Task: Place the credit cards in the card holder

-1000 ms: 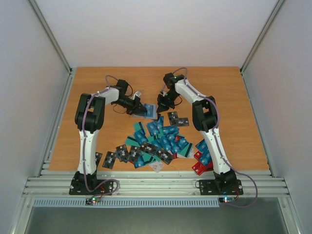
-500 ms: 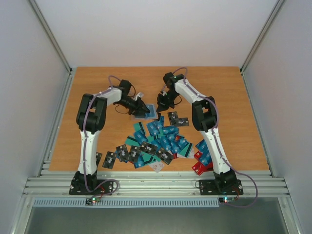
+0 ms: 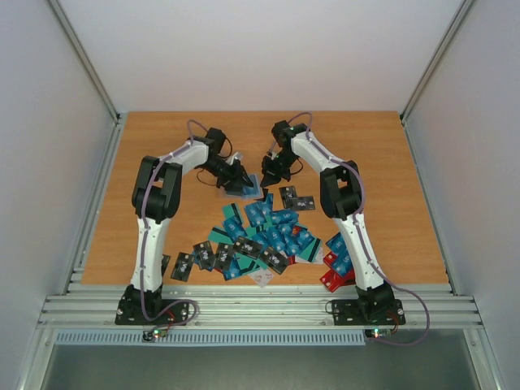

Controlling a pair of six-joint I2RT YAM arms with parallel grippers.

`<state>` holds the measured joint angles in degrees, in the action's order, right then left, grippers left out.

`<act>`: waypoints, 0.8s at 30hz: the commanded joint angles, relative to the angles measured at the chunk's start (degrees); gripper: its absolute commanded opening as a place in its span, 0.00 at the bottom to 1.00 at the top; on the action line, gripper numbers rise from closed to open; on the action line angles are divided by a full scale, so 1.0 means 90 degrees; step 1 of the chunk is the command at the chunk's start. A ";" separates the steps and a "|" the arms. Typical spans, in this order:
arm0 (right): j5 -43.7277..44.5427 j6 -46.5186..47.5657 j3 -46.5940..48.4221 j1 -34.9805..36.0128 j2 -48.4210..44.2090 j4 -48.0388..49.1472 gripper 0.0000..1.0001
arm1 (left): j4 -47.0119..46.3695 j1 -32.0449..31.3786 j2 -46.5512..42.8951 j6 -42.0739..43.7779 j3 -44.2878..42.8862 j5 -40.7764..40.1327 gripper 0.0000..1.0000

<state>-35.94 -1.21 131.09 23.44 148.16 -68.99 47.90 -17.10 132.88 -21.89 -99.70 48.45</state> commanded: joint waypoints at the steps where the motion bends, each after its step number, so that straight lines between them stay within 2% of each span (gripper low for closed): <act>1: -0.0345 0.0035 0.0166 0.0159 -0.0016 0.0038 0.01 | 0.0337 -0.0136 0.0319 0.0056 -0.0278 -0.0583 0.36; 5: -0.0319 0.0035 0.0142 0.0159 -0.0119 0.0046 0.01 | 0.0742 -0.0134 0.0305 0.0183 -0.0435 -0.0896 0.40; 9: -0.0275 0.0028 0.0142 0.0150 -0.0220 0.0074 0.01 | 0.1316 -0.0132 0.0153 0.0490 -0.0560 -0.1508 0.51; 14: -0.0273 0.0004 0.0162 0.0140 -0.0290 0.0123 0.01 | 0.1593 -0.0131 -0.0099 0.0649 -0.0577 -0.1729 0.60; 24: -0.0293 -0.0004 0.0182 0.0103 -0.0543 0.0118 0.02 | 0.1988 -0.0136 -0.0581 0.0819 -0.0657 -0.2021 0.71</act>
<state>-37.78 -1.23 131.09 24.12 147.46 -67.94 62.17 -18.13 131.15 -16.01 -104.99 33.78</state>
